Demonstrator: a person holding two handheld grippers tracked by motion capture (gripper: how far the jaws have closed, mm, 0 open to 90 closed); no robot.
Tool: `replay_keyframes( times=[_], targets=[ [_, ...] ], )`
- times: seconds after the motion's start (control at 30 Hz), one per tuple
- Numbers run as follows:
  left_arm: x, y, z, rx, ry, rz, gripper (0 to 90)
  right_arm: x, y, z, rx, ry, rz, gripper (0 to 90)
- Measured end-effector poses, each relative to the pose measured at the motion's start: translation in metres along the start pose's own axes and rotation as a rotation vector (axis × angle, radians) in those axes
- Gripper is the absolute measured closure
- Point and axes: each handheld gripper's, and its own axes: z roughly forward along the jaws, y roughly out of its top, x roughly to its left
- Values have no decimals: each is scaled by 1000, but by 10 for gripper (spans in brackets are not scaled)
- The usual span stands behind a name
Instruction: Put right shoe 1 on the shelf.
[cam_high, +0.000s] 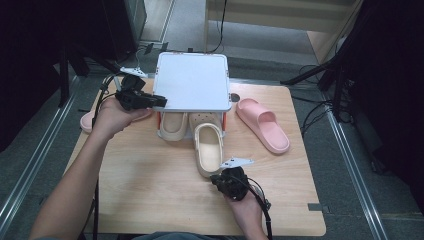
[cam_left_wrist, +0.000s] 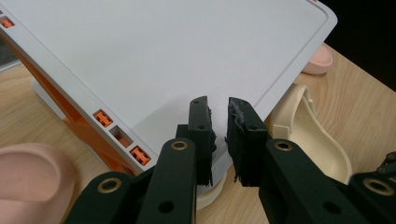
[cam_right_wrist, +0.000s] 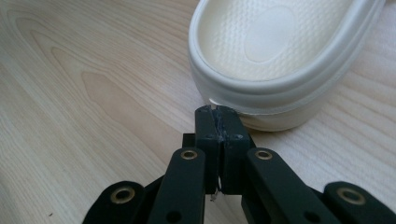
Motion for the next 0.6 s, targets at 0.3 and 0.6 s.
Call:
replay_keyframes(
  times=[0.3,0.6],
  targets=[
    [0,0,0,0,-3,0,793,4,12,2,-40,9,-13,885],
    [0,0,0,0,-4,-3,793,5,28,9,-61,3,-38,890]
  ],
)
